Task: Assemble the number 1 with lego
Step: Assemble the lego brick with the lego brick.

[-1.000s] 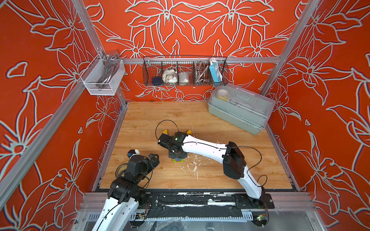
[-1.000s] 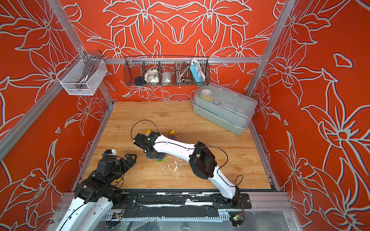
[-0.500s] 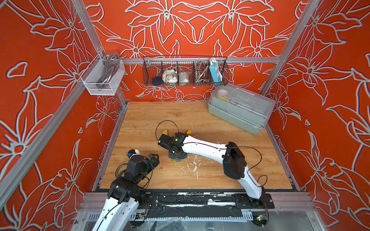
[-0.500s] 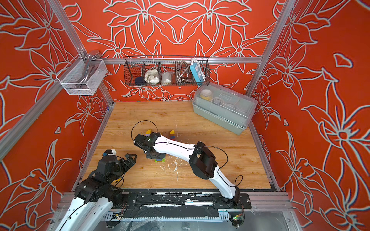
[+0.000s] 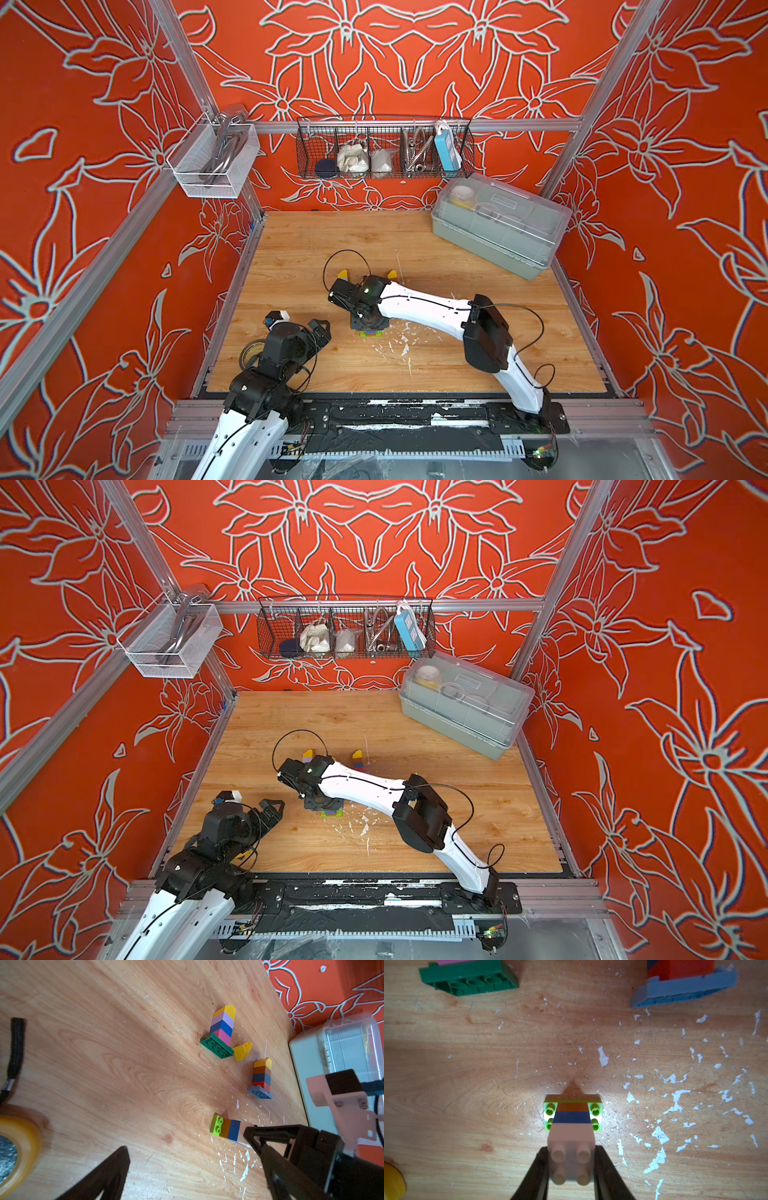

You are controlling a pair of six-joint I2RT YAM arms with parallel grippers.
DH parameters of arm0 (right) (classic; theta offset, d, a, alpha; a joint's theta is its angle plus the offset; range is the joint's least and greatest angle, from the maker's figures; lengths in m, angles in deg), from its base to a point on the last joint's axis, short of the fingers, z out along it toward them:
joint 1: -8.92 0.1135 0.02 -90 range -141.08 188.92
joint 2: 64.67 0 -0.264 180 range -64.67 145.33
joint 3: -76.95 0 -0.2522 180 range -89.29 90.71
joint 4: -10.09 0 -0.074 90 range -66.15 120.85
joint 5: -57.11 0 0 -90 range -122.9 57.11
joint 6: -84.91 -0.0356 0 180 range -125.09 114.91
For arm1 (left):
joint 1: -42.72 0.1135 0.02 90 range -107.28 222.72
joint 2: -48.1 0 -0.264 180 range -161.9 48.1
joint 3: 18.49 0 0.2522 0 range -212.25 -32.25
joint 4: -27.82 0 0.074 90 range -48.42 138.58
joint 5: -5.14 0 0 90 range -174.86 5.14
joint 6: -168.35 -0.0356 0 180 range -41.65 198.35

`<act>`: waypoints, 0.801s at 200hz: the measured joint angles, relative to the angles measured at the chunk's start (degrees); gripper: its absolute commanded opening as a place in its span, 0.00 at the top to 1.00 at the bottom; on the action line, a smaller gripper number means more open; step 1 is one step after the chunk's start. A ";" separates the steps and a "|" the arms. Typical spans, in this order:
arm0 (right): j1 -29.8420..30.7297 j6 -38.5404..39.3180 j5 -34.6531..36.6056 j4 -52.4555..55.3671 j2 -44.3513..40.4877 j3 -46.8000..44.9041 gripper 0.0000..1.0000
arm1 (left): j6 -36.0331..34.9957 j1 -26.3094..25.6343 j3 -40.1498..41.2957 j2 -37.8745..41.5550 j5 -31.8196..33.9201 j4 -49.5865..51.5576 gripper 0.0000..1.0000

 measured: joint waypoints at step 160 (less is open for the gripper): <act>-0.94 0.42 3.02 -1.05 -4.59 -7.39 0.52 | -0.04 0.00 0.02 -0.68 -0.28 -0.57 0.01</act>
